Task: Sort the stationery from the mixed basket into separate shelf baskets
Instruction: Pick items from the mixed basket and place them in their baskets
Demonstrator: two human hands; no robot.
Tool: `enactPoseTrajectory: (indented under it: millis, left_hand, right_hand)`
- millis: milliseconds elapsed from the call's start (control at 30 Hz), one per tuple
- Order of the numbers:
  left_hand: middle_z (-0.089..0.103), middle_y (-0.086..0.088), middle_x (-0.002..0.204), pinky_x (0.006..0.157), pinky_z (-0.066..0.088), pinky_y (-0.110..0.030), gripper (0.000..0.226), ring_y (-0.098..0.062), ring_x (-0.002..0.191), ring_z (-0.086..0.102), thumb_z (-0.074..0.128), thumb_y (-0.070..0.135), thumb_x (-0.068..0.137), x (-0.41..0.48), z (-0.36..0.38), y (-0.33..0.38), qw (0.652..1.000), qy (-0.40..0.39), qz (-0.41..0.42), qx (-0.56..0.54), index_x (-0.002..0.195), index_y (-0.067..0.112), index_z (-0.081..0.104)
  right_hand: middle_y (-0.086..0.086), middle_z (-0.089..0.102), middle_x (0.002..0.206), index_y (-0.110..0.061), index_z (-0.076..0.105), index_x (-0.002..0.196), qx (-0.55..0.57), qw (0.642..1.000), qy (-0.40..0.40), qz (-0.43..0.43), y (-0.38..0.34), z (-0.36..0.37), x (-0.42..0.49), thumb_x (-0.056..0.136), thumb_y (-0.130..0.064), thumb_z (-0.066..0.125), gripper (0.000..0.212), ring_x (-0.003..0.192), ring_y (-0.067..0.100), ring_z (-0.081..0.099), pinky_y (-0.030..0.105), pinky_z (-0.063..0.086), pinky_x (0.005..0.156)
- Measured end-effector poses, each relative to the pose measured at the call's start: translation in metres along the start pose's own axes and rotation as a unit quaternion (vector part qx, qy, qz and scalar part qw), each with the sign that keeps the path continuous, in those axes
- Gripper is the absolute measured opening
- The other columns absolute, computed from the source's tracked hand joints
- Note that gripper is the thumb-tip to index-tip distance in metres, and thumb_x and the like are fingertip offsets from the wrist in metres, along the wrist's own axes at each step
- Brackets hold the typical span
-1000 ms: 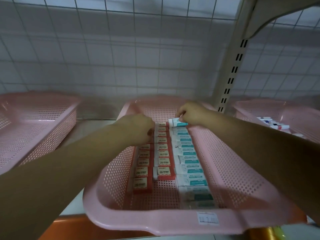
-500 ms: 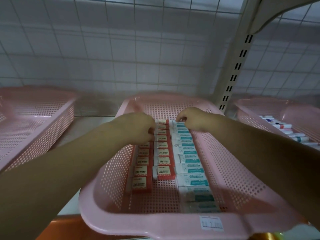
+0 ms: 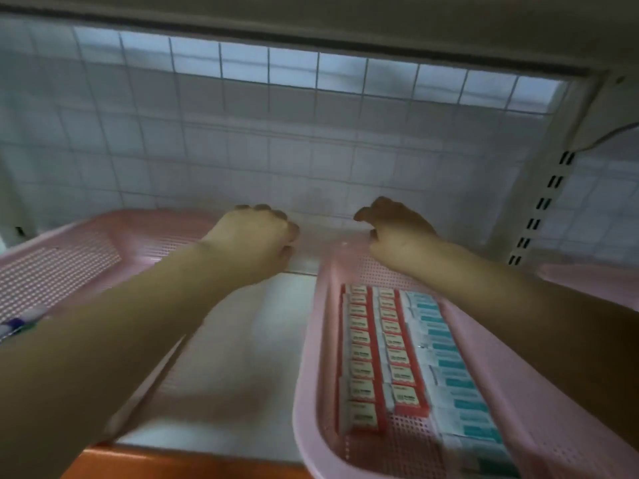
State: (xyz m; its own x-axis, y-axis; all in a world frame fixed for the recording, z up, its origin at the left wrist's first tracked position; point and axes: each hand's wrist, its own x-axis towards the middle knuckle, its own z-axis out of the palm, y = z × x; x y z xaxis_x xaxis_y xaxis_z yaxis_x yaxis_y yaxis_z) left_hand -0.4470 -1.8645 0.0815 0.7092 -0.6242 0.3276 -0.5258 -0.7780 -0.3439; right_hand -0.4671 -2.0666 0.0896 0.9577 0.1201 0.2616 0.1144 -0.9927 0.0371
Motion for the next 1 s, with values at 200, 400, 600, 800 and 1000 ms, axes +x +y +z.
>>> enactPoseTrajectory:
  millis: [200, 400, 600, 800, 1000]
  left_hand:
    - [0.061, -0.002, 0.111, 0.082, 0.048, -0.032, 0.028, -0.024, 0.104, 0.055, 0.043, 0.033, 0.093, -0.069, -0.012, -0.105, 0.991, -0.022, -0.131, -0.007, 0.11, 0.019, 0.06]
    - [0.059, 0.005, 0.121, 0.087, 0.049, -0.032, 0.03, -0.019, 0.108, 0.056, 0.044, 0.038, 0.094, -0.146, -0.018, -0.166, 0.981, -0.041, -0.191, -0.008, 0.119, 0.029, 0.057]
    - [0.06, 0.01, 0.12, 0.09, 0.049, -0.031, 0.03, -0.013, 0.106, 0.057, 0.045, 0.042, 0.093, -0.202, -0.002, -0.2, 0.981, -0.089, -0.172, -0.024, 0.119, 0.032, 0.058]
    - [0.063, 0.011, 0.114, 0.092, 0.046, -0.03, 0.027, -0.009, 0.102, 0.057, 0.049, 0.04, 0.091, -0.22, 0.031, -0.216, 0.972, -0.192, -0.098, -0.094, 0.113, 0.033, 0.063]
    - [0.066, 0.01, 0.108, 0.088, 0.041, -0.023, 0.025, -0.007, 0.1, 0.056, 0.055, 0.035, 0.09, -0.199, 0.043, -0.218, 0.968, -0.152, -0.049, -0.194, 0.11, 0.027, 0.065]
  right_hand:
    - [0.01, 0.041, 0.132, -0.02, 0.042, 0.136, 0.029, 0.996, 0.019, -0.087, -0.101, -0.011, 0.039, 0.091, -0.011, 0.045, 0.046, 0.119, 0.028, 0.045, 0.034, 0.041, 0.096]
    - [0.011, 0.045, 0.112, -0.014, 0.055, 0.122, 0.036, 0.983, 0.036, -0.177, -0.202, -0.002, 0.061, 0.085, -0.006, 0.045, 0.039, 0.1, 0.031, 0.051, 0.033, 0.046, 0.08]
    - [0.009, 0.052, 0.118, -0.017, 0.057, 0.123, 0.001, 0.966, -0.057, -0.252, -0.281, 0.014, 0.058, 0.089, -0.017, 0.048, 0.034, 0.112, 0.028, 0.053, 0.033, 0.046, 0.088]
    - [0.003, 0.061, 0.071, -0.013, 0.063, 0.076, 0.03, 0.912, -0.335, -0.236, -0.315, 0.043, 0.036, 0.088, -0.041, 0.057, 0.03, 0.064, 0.015, 0.053, 0.026, 0.042, 0.061]
    - [-0.005, 0.048, 0.057, -0.014, 0.055, 0.067, 0.166, 0.902, -0.361, -0.168, -0.311, 0.064, 0.034, 0.083, -0.036, 0.067, 0.029, 0.057, 0.011, 0.042, 0.026, 0.033, 0.055]
